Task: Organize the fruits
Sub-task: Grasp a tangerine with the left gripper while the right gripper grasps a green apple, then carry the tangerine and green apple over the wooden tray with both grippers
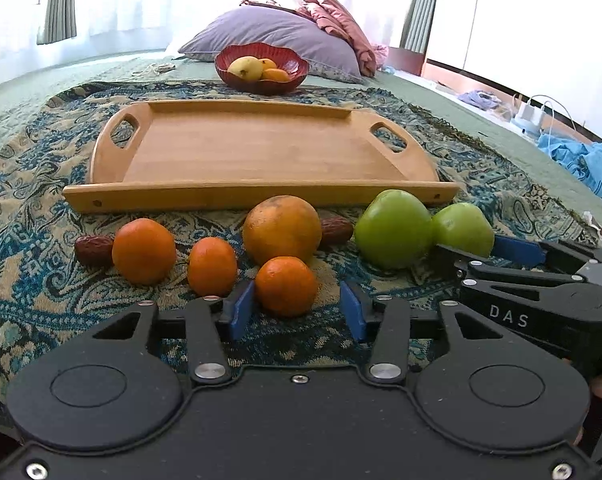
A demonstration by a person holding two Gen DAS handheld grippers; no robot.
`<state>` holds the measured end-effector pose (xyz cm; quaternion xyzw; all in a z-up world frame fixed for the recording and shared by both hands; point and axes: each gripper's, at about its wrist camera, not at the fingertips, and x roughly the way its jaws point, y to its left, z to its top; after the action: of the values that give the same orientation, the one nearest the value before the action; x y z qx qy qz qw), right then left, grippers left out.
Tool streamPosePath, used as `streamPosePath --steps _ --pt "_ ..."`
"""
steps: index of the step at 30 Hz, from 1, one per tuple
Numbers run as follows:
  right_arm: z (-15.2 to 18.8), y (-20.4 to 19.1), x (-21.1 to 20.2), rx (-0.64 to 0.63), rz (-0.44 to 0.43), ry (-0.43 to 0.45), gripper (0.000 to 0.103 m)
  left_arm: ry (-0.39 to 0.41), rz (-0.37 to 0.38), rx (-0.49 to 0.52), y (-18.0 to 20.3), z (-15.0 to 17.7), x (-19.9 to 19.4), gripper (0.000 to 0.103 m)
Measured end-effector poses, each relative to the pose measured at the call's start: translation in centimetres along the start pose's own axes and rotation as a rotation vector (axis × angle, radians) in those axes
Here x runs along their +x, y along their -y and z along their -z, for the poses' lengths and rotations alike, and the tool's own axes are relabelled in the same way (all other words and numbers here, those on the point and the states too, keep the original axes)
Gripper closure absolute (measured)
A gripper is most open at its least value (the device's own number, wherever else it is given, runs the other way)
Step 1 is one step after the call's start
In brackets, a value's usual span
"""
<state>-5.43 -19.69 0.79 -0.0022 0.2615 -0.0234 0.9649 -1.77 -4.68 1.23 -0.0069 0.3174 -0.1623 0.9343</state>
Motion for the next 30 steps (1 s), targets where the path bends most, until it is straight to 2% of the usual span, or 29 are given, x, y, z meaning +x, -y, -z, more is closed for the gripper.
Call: streamPosePath --steps 5,20,22,25,28,30 --pt "-0.3 0.5 0.5 -0.069 -0.038 -0.014 0.03 0.0 -0.006 0.007 -0.1 -0.1 0.5 0.062" --pt "-0.3 0.7 2.1 -0.064 -0.048 -0.049 0.031 0.013 -0.016 0.014 -0.3 0.3 0.9 0.068" --pt "-0.3 0.7 2.2 -0.062 -0.048 -0.05 0.031 0.017 -0.022 0.018 -0.3 0.5 0.8 0.072" --pt "-0.3 0.7 2.4 -0.059 -0.045 -0.048 0.033 0.028 -0.03 0.026 -0.2 0.6 0.7 0.073" --pt "-0.3 0.7 2.5 -0.056 -0.041 -0.039 0.041 0.044 -0.042 0.037 0.1 0.7 0.3 0.073" --pt "-0.2 0.6 2.4 -0.052 -0.038 -0.032 0.041 0.063 -0.049 0.059 0.5 0.7 -0.1 0.073"
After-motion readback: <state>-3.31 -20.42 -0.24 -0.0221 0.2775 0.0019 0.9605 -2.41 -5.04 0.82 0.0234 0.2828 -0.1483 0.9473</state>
